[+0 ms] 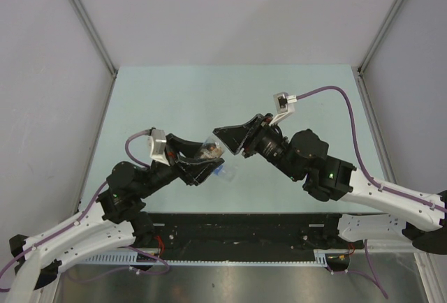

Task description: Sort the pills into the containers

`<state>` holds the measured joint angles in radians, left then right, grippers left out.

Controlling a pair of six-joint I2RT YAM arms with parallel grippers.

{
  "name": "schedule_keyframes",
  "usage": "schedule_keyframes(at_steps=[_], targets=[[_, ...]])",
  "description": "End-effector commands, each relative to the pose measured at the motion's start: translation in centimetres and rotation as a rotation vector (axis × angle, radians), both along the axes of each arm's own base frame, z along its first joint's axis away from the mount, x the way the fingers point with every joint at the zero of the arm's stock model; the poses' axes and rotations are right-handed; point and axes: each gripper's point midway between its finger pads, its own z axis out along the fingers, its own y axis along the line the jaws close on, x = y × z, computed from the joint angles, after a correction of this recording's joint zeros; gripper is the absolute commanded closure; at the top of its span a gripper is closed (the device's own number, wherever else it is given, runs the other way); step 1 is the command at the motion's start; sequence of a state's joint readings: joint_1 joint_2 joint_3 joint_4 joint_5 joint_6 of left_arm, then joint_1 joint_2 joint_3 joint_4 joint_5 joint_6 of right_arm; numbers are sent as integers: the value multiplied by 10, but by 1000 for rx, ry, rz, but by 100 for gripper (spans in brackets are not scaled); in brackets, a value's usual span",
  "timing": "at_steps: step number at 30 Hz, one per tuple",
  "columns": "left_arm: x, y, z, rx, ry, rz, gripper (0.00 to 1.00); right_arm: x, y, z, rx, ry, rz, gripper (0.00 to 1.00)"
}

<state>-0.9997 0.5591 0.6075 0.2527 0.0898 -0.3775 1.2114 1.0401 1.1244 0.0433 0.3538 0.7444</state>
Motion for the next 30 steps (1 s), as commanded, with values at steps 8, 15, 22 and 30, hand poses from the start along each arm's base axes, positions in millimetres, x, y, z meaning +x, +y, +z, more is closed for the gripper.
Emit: schedule_keyframes(at_steps=[8, 15, 22, 30], targets=[[-7, 3, 16, -58, -8, -24, 100, -12, 3, 25, 54, -36, 58, 88], [-19, 1, 23, -80, -1, -87, 100, -35, 3, 45, 15, -274, 166, 100], [-36, 1, 38, -112, -25, -175, 100, -80, 2, 70, 46, -612, 375, 100], [-51, 5, 53, -147, -63, -237, 100, -113, -7, 73, 115, -771, 667, 100]])
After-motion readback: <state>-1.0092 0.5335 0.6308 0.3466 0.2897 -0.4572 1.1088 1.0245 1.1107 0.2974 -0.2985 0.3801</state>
